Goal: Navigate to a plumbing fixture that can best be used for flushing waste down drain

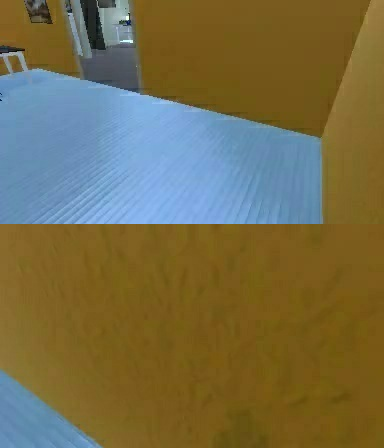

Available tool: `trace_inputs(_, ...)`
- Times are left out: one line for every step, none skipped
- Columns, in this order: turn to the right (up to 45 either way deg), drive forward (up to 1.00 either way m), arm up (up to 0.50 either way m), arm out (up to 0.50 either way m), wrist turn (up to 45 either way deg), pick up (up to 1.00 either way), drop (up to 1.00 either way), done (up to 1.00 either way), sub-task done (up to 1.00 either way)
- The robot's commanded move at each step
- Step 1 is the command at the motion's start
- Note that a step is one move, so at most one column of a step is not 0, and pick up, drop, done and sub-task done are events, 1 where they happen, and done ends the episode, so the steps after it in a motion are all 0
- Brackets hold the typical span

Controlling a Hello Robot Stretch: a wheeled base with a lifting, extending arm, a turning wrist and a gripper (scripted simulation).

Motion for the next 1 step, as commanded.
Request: trace_inputs(-45.0,0.0,0.0,0.0,0.0,0.0,0.0,0.0,0.0)
